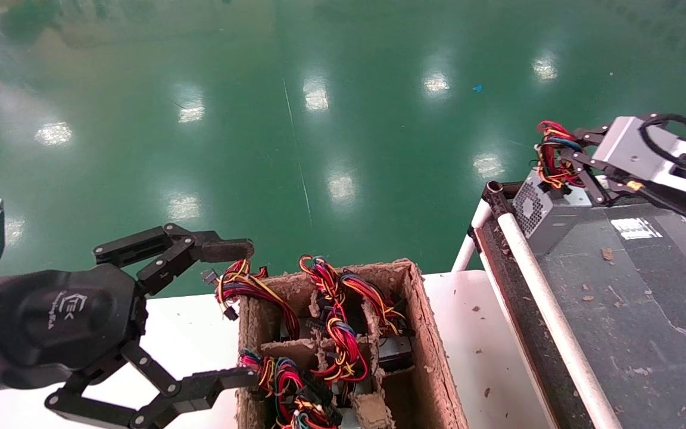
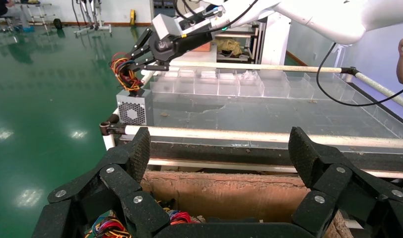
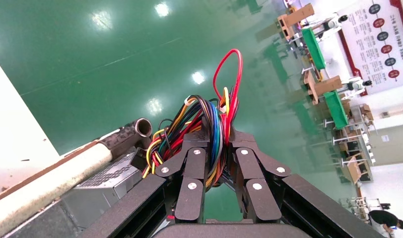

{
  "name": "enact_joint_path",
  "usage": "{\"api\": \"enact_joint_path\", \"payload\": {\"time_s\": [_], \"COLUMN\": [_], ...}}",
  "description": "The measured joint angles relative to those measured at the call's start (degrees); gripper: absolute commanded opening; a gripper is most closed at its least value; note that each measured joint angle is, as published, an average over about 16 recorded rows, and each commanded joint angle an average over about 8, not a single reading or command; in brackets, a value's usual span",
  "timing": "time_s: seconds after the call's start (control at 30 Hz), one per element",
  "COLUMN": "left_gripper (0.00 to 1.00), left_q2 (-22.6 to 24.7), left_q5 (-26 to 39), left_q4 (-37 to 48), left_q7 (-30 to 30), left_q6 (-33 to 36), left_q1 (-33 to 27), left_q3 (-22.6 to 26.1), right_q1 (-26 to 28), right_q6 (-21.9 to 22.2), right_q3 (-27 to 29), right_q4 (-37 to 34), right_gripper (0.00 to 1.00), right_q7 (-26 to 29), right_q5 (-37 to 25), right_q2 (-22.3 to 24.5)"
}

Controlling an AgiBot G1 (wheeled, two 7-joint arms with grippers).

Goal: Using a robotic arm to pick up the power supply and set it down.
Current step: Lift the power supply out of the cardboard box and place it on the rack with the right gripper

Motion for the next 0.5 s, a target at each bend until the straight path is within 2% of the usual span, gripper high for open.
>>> {"api": "enact_joint_path", "payload": {"time_s": [0.17, 0.2, 0.43, 0.47, 0.5], "left_gripper": [1.0, 1.0, 1.0, 1.0, 1.0], "left_q2": [0.0, 0.0, 0.0, 0.0, 0.0], "left_q5": [0.0, 0.0, 0.0, 0.0, 0.0], "left_q4": [0.0, 0.0, 0.0, 0.0, 0.0], "left_q7": [0.0, 0.0, 0.0, 0.0, 0.0], "left_q6": [0.0, 0.0, 0.0, 0.0, 0.0], "left_q1": [0.0, 0.0, 0.0, 0.0, 0.0], "left_q3": [0.0, 0.0, 0.0, 0.0, 0.0], "right_q1": [1.1, 1.3, 2.3, 2.3, 2.4], "right_q6": [0.0, 0.0, -0.2, -0.3, -0.3], "right_q3": [-0.9, -1.1, -2.0, -2.1, -2.2], "right_q4": [-0.6, -0.7, -1.1, -1.1, -1.1], "right_gripper": [0.0, 0.03, 0.9, 1.0, 1.0], "right_q7": [0.9, 1.1, 2.4, 2.6, 2.8], "right_q5": [-1.8, -2.2, -4.1, -4.3, -4.5], "right_q2": [-1.3, -1.6, -2.6, -2.7, -2.7]}}
